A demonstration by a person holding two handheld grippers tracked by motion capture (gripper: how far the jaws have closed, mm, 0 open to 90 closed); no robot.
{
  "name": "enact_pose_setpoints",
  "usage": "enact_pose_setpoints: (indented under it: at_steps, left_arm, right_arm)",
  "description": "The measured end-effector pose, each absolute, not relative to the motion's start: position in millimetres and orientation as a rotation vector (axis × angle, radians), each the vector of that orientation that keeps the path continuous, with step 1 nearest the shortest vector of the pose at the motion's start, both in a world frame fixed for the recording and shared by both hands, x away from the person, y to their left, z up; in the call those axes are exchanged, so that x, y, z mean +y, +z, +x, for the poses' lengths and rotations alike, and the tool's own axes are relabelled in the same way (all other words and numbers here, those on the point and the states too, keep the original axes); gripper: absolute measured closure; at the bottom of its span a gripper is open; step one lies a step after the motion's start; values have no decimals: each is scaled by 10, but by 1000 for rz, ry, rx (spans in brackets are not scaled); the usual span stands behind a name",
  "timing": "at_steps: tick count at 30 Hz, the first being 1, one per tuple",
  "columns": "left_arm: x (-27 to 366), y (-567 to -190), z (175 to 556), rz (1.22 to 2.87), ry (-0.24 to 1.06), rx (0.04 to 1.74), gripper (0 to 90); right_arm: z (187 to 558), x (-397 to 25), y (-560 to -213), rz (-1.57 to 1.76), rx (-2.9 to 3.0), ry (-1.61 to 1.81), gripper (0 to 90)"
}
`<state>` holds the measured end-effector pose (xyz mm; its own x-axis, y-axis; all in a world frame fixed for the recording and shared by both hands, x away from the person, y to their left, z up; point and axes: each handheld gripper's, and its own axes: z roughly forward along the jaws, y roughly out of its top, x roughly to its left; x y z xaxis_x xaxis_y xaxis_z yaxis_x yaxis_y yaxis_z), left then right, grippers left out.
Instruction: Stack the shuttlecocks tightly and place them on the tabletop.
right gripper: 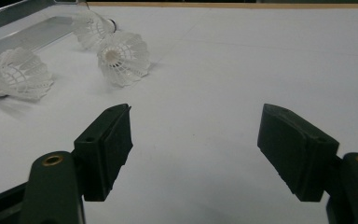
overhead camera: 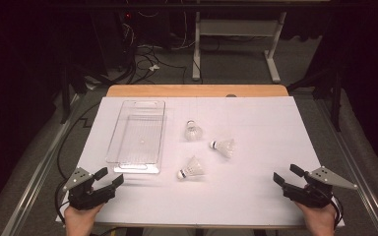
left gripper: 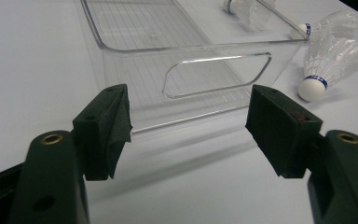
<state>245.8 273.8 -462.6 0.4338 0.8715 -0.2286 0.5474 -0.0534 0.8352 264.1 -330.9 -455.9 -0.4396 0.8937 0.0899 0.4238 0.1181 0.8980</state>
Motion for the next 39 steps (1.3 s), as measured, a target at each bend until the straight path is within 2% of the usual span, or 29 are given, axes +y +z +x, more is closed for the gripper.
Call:
enact_pose_setpoints:
  at_steps: [24,30,39]
  left_arm:
    - [2573,-4557,2416,1747,462,1188,294]
    - [2547,-4564,2441,1751,372,1199,290]
    - [2363,-4529,2421,1834,411,1168,331]
  right_arm:
    - [2628,-3277,-4553,1229,1937,1281,285]
    - [2630,-3270,-4554,1225,1941,1280,286]
    - [2627,-3258,-4551,1216,1948,1280,285]
